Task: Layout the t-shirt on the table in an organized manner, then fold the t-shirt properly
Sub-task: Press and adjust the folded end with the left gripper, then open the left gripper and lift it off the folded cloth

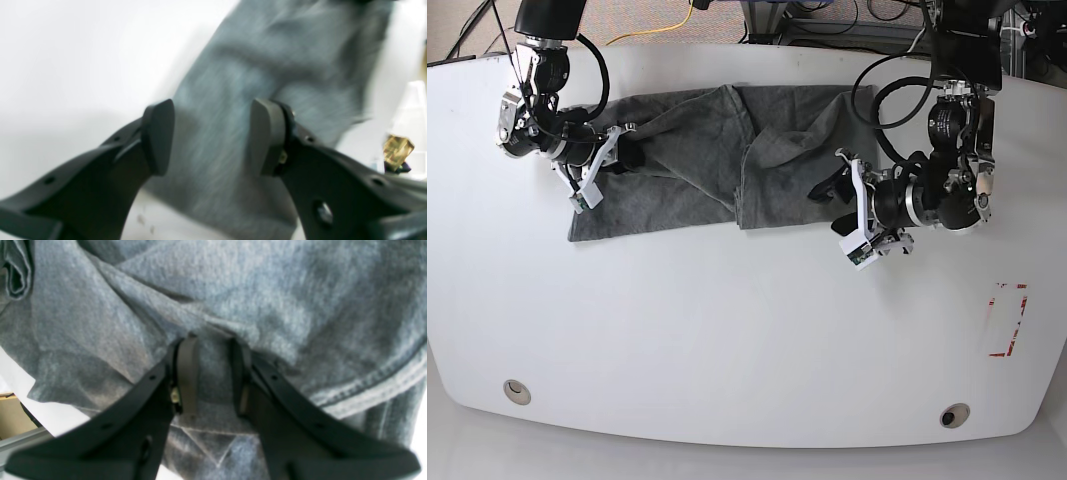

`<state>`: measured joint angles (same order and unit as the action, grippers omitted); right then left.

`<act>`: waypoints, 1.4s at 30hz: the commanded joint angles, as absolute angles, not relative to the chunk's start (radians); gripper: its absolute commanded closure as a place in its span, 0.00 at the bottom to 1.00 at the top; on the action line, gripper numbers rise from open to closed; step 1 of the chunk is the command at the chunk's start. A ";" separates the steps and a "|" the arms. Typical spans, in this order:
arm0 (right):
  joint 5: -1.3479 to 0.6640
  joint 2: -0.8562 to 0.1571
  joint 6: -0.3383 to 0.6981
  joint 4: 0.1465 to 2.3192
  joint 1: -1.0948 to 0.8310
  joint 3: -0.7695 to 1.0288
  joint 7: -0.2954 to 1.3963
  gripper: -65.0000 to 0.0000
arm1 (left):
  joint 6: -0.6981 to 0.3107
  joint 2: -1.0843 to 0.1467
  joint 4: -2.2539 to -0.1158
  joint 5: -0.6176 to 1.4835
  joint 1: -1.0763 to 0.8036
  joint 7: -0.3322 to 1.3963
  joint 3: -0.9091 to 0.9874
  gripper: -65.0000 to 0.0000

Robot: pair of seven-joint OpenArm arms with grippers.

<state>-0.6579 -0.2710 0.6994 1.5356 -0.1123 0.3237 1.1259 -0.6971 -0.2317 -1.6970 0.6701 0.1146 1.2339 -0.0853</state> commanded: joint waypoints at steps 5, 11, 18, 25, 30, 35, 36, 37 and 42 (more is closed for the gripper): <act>-0.653 -0.282 0.698 1.546 -0.105 0.328 1.132 0.75 | -0.698 -0.211 -1.673 0.593 0.114 1.213 -0.087 0.48; -0.653 -0.282 0.698 1.546 -0.105 0.328 1.132 0.75 | -0.698 -0.197 -1.701 0.591 0.064 1.213 -0.124 0.49; -0.653 -0.282 0.698 1.546 -0.105 0.328 1.132 0.75 | -0.698 -0.214 -1.738 0.585 0.019 1.218 -0.306 0.57; -0.653 -0.282 0.698 1.546 -0.105 0.328 1.132 0.75 | -0.698 -0.229 -1.747 0.591 0.013 1.219 -0.518 0.58; -0.653 -0.282 0.698 1.546 -0.105 0.329 1.132 0.75 | -0.698 -0.228 -1.821 0.591 0.013 1.219 -0.587 0.58; -0.653 -0.282 0.698 1.546 -0.105 0.329 1.132 0.75 | -0.698 -0.228 -1.880 0.591 0.018 1.219 -0.561 0.58; -0.653 -0.282 0.698 1.546 -0.105 0.329 1.132 0.75 | -0.698 -0.228 -1.886 0.591 0.018 1.219 -0.545 0.58; -0.653 -0.282 0.698 1.546 -0.105 0.329 1.132 0.75 | -0.698 -0.228 -1.890 0.591 0.018 1.218 -0.515 0.58; -0.653 -0.282 0.698 1.546 -0.105 0.329 1.132 0.75 | -0.698 -0.228 -1.888 0.587 0.013 1.213 -0.334 0.58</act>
<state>-0.6579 -0.2710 0.6994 1.5360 -0.1123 0.3237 1.1259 -0.6971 -0.2234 -1.8706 0.5827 0.0006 1.2297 -0.3962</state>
